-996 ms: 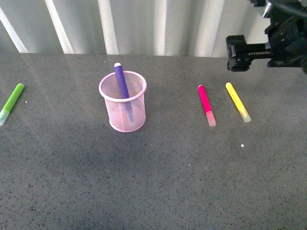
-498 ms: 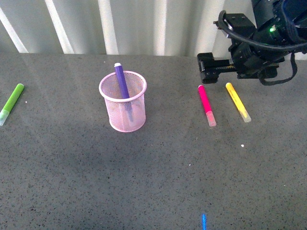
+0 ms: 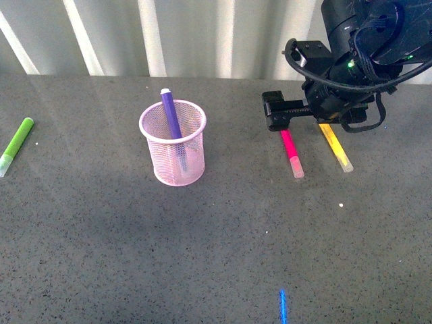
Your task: Insert purple and pink pens into pink cup
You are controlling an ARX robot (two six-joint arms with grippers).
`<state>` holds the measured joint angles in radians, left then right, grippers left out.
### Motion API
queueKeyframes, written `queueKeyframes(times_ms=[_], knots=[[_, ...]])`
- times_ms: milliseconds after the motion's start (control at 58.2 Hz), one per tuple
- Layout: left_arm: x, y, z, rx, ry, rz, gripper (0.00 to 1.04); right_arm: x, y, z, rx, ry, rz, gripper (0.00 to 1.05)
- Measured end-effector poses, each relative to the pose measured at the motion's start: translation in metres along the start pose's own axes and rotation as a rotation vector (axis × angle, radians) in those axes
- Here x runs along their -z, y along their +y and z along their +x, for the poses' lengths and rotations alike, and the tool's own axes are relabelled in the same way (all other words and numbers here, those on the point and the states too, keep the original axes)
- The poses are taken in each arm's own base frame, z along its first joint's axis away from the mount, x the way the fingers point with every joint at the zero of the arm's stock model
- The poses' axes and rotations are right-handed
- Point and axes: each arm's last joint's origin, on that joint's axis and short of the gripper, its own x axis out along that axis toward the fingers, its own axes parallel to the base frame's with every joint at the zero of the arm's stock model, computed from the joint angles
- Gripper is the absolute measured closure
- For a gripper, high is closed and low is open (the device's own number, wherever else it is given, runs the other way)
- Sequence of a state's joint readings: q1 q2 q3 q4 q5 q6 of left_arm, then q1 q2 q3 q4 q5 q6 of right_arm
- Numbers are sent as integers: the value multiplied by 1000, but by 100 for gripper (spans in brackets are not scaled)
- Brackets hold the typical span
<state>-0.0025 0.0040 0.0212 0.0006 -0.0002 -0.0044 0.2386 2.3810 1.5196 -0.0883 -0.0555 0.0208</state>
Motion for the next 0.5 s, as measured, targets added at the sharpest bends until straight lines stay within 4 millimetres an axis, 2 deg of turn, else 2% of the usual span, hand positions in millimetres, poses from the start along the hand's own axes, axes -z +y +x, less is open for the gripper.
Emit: queueKeyframes(times_ms=[223, 498], knots=[[0, 0, 0, 0, 0, 0, 7, 4, 3, 17, -8, 19, -3, 7], [0, 0, 0, 0, 0, 0, 7, 5, 5, 25, -4, 26, 2, 7]])
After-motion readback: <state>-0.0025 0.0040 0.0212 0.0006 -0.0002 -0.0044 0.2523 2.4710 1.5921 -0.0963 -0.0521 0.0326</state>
